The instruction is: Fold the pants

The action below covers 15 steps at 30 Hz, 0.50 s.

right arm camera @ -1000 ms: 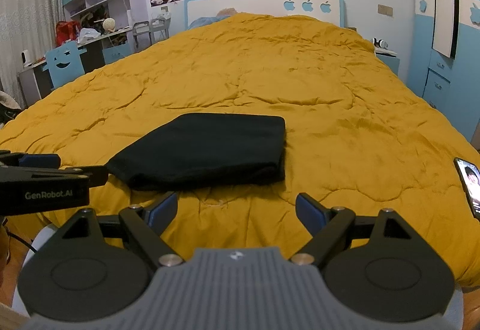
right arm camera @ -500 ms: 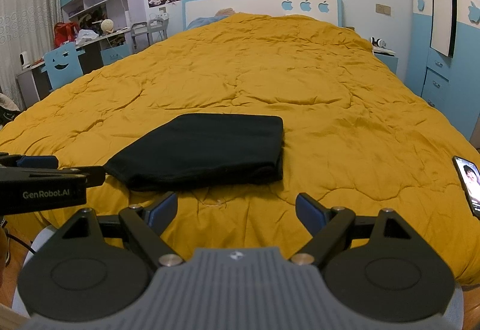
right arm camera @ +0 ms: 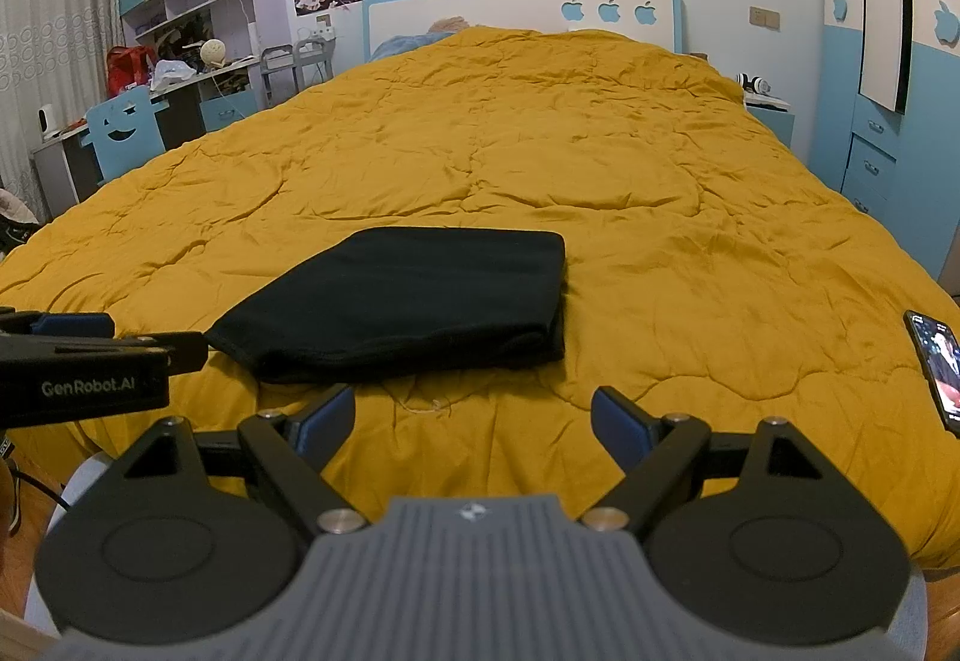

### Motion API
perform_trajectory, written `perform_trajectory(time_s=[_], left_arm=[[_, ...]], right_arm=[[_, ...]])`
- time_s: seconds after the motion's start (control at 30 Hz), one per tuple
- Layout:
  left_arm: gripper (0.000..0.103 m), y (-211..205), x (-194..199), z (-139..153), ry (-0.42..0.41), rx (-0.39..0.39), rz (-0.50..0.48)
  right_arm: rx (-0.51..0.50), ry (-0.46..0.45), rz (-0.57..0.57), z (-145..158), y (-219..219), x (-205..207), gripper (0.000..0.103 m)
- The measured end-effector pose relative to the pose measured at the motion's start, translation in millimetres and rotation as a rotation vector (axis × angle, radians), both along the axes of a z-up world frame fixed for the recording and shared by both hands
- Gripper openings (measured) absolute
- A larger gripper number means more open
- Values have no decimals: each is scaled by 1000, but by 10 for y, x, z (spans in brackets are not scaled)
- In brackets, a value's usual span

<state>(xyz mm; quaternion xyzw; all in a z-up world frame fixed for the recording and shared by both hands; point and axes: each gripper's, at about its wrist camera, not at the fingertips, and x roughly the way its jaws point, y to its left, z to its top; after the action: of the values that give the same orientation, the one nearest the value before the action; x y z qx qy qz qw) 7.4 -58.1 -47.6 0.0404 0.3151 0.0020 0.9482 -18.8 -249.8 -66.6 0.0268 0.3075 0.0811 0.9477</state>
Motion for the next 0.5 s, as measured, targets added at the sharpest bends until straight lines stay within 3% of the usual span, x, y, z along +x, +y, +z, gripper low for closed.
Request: perform_trajectory(time_s=[0.5], left_arm=[[90,-78,-52,36,-27,22,-12]], right_arm=[[0,-1,-5,-1,14,-21,82]])
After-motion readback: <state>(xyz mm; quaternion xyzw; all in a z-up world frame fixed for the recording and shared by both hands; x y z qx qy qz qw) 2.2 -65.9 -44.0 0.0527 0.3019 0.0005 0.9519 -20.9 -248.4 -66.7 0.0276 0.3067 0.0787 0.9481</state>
